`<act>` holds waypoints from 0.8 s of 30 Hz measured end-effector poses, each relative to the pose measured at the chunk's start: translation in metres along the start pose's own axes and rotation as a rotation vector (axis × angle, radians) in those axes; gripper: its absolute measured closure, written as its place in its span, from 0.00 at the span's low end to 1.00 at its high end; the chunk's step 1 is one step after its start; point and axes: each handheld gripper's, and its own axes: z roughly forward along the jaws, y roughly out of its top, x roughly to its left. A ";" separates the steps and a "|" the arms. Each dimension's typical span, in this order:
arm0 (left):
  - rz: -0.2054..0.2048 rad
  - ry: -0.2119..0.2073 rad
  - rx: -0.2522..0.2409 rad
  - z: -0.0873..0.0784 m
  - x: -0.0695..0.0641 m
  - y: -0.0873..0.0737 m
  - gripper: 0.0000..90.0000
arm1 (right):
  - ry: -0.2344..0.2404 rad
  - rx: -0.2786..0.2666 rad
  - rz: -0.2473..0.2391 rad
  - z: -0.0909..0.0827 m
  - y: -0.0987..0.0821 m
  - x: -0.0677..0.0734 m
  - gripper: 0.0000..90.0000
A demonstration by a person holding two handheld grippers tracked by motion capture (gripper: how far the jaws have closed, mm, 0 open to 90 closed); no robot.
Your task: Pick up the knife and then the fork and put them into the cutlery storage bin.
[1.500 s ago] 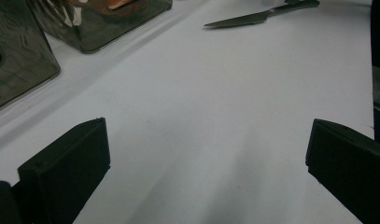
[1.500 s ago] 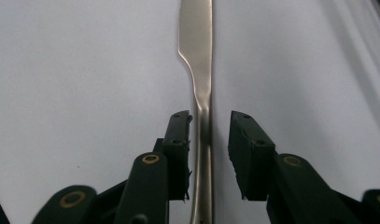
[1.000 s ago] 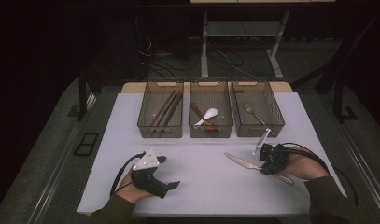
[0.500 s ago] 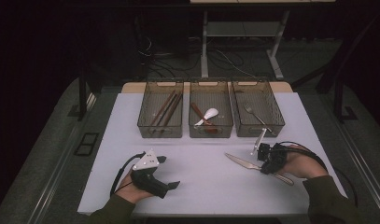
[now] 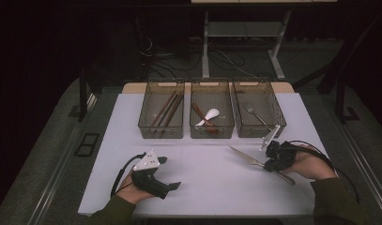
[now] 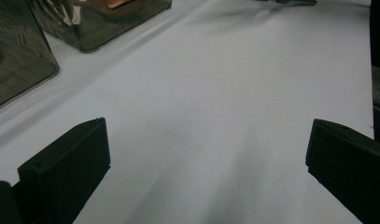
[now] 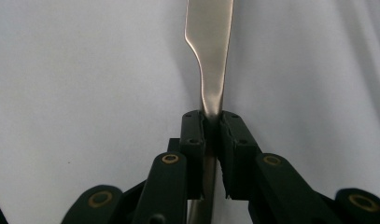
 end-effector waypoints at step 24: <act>0.001 0.000 -0.003 -0.001 0.000 0.000 0.00 | -0.001 -0.306 0.136 -0.021 -0.030 -0.015 0.89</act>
